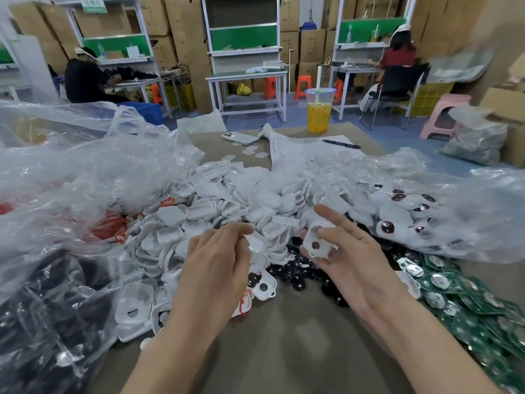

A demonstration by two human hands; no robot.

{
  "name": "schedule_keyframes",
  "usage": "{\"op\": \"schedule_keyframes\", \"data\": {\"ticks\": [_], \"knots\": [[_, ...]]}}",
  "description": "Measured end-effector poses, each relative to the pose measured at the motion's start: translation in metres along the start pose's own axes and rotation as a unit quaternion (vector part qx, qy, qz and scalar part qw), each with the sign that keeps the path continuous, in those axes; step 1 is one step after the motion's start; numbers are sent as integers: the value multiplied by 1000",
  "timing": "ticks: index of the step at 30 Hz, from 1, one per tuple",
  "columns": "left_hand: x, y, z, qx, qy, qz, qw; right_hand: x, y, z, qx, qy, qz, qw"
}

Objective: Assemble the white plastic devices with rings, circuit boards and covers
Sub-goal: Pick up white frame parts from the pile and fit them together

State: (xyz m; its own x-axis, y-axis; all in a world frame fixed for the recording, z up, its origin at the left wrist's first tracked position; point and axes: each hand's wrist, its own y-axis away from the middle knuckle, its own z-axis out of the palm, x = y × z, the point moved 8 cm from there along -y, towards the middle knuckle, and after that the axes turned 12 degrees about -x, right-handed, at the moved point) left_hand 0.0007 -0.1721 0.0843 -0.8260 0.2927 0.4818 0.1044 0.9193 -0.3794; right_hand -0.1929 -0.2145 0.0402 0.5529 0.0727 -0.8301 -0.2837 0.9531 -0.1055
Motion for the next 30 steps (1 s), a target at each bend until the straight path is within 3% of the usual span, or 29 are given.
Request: {"op": "schedule_keyframes", "data": {"ticks": [4,9,14,22,30], "knots": [[-7,12,-3,-91,-58,40,993,8,2,8,-42,-47,24,998],[-21,40,8,-176,-106,37,978,11,2,7,-56,0,36,998],[-20,41,7,-141,-95,41,985,16,3,10,-56,21,41,997],[-14,43,12,-150,-109,61,981,21,3,13,-59,72,54,994],[-16,47,5,-139,-57,49,988,23,2,14,-69,93,62,991]]}}
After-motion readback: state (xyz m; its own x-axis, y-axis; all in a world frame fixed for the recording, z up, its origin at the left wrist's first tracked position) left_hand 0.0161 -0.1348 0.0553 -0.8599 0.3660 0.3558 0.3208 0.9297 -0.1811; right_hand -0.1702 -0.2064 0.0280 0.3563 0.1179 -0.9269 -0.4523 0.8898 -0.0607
